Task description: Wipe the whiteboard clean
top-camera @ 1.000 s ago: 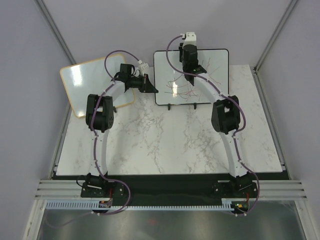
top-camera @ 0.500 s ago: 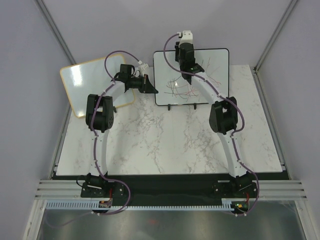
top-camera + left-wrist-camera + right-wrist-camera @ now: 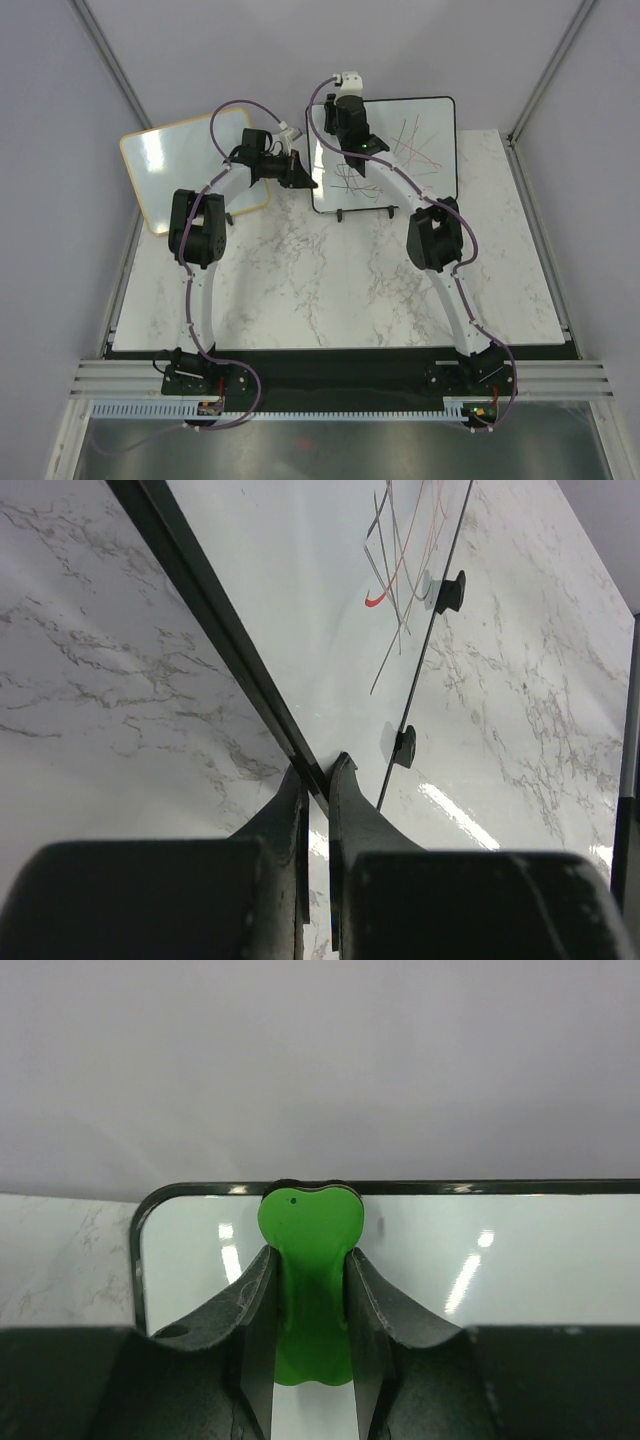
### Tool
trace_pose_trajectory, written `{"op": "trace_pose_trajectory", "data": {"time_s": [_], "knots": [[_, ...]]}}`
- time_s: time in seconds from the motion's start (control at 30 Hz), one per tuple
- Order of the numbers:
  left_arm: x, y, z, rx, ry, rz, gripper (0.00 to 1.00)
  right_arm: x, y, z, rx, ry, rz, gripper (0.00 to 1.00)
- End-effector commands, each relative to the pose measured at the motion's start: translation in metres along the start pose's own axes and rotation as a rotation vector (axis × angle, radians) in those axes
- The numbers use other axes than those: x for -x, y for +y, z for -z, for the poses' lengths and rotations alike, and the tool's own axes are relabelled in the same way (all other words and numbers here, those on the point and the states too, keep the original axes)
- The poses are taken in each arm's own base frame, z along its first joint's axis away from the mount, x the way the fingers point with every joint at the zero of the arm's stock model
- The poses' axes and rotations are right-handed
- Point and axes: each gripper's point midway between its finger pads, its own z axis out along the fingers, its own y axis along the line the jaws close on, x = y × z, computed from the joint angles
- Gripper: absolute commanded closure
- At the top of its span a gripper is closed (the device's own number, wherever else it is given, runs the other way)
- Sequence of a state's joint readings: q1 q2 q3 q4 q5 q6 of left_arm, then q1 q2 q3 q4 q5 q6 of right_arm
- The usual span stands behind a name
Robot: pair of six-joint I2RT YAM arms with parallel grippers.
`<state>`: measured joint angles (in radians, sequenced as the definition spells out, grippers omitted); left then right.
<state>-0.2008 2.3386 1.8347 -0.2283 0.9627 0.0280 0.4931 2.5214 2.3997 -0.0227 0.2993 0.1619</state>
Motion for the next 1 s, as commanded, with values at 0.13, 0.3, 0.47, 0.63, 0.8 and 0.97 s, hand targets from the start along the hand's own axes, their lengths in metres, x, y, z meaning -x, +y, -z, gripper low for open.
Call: {"op": "trace_pose_trajectory", "data": {"time_s": [0.13,0.3,0.47,0.63,0.8,0.97], "knots": [[0.017,0.003,-0.003,0.07,-0.02,-0.255,0.98,0.021,-0.124,-0.002,-0.305,-0.012,-0.048,1.0],[0.017,0.003,-0.003,0.072,-0.019,-0.256,0.98,0.015,-0.104,-0.006,-0.218,0.011,-0.033,1.0],[0.017,0.003,-0.004,0.072,-0.018,-0.26,0.98,0.001,-0.035,-0.006,-0.021,0.034,0.09,1.0],[0.016,0.003,-0.005,0.075,-0.015,-0.258,0.98,-0.014,-0.01,0.004,-0.029,0.074,0.262,1.0],[0.015,0.002,-0.005,0.076,-0.013,-0.264,0.98,-0.024,-0.034,0.005,-0.134,0.107,0.325,1.0],[0.015,0.003,-0.005,0.077,-0.012,-0.261,0.98,-0.014,-0.068,0.001,-0.209,0.105,0.277,1.0]]}}
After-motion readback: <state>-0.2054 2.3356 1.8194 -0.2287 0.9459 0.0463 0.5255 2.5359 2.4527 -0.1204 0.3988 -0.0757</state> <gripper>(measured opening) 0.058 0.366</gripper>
